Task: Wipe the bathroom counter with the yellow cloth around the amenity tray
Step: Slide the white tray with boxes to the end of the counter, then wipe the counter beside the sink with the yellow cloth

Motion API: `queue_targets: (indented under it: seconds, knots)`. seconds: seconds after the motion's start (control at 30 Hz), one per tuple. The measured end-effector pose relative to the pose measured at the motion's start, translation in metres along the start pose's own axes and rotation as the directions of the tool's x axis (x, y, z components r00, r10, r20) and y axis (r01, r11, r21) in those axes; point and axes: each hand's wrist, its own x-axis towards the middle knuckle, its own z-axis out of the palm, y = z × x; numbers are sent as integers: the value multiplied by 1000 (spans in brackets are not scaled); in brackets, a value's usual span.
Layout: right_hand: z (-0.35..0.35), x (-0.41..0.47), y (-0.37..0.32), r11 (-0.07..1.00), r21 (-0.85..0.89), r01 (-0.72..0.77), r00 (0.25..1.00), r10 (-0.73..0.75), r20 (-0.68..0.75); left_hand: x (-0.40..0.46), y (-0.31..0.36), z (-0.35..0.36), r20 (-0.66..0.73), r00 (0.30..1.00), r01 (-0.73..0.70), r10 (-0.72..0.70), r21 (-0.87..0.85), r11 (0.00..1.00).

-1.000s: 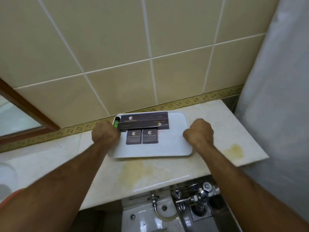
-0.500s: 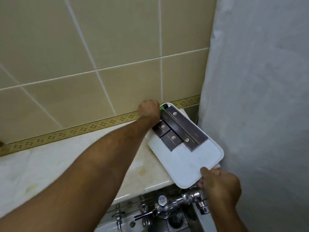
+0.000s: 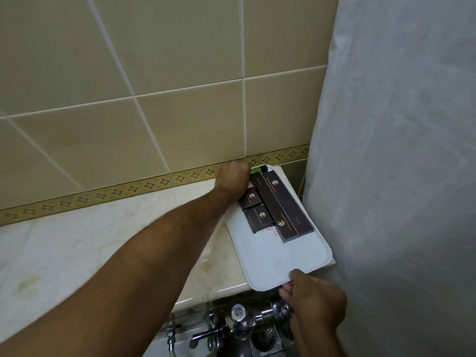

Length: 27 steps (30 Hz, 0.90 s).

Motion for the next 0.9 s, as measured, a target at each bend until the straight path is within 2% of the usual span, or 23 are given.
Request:
queue_targets:
  seconds: [0.17, 0.3, 0.4, 0.47, 0.57, 0.67, 0.73, 0.8, 0.87, 0.9]
  knots:
    - [4, -10, 1, 999, 4, -33, 999, 33, 37, -55, -29, -10, -58, 995, -82, 81, -22, 996]
    - [1, -26, -10, 998, -58, 10, 1000, -9, 17, -122, -84, -26, -112, 992, -66, 64, -10, 998]
    - [11, -64, -17, 931, -350, 101, 982, -151, -117, -174, -139, -47, -176, 984, 11, -9, 8, 1000]
    - [24, -106, -15, 880, -415, 230, 935, -318, -156, -210, -175, -62, -222, 970, 103, -97, 16, 995]
    - [62, -185, 14, 699, -422, 577, 807, -568, 162, -278, -227, -86, -293, 906, 299, -306, -68, 952]
    - [106, -267, 57, 486, -319, 814, 580, -639, 506, -362, -270, -100, -388, 772, 473, -504, -180, 863]
    - [130, -313, 83, 357, -247, 901, 425, -615, 664, -414, -290, -101, -407, 685, 562, -604, -233, 794]
    - [153, -361, 115, 259, -166, 952, 283, -528, 801, -468, -316, -99, -348, 569, 699, -745, -272, 661]
    - [171, -396, 143, 167, -113, 979, 171, -392, 904, -501, -337, -92, -207, 411, 805, -888, -375, 460]
    - [177, -408, 156, 121, -116, 986, 149, -316, 937, -508, -345, -89, -101, 317, 835, -943, -442, 328]
